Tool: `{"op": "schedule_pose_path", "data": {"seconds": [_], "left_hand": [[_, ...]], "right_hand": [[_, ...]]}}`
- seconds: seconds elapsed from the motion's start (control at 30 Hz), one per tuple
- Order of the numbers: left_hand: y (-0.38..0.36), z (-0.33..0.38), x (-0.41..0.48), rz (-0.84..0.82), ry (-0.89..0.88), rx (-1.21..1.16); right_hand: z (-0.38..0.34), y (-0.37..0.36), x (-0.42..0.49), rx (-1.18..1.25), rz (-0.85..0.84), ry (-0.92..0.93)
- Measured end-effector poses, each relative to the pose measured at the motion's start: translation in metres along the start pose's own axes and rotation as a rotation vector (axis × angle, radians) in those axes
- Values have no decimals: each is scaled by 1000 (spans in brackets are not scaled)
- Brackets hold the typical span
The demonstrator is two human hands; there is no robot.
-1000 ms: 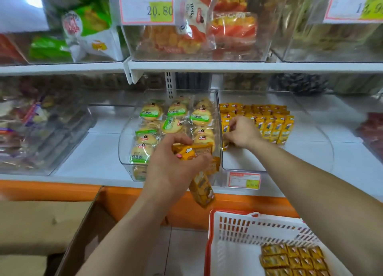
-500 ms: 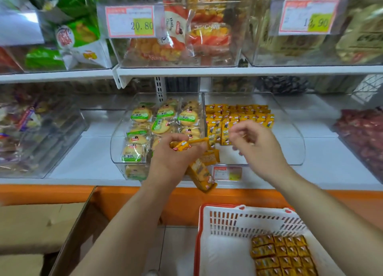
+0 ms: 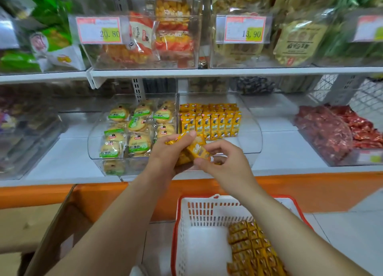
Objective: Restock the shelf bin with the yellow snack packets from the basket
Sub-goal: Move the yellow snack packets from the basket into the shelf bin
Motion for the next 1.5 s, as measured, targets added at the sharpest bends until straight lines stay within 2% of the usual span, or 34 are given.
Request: {"op": "schedule_pose_path", "data": {"seconds": [0.1,0.2,0.37,0.47,0.63,0.77,1.2,1.37,1.5], "left_hand": [[-1,1,-2,-34,11,-9],[1,0,1,-28,-8,20],[17,2,9,95,-44,117],[28,8,9,118,-94,168],[43,13,7,152,-129,200],[54,15,8,166,-158,219],[64,13,26,157,-145,214],[61,13,27,158,-140,219],[60,15,25,162,-130,186]], "right_hand": [[4,10,3,40,130,-69],[9,14,7,82,179,-163],[23,12,21,288,55,-313],[32,10,34,299,-40,-334],[36,5,70,167,-103,-225],[61,-1,109,63,-51,-197],[133,-33,177,-489,-133,-16],[145,-40,177,-569,-159,-67],[121,-26,164,-591,-124,-59]]}}
Point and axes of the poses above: each hand's wrist, its own x-axis towards the middle knuckle, its own y-axis out of the back of the hand, z = x × y, the point moved 3 cm from there along x, towards the middle knuckle, and after that the axes turned 15 degrees about y, right-handed, at the moved point
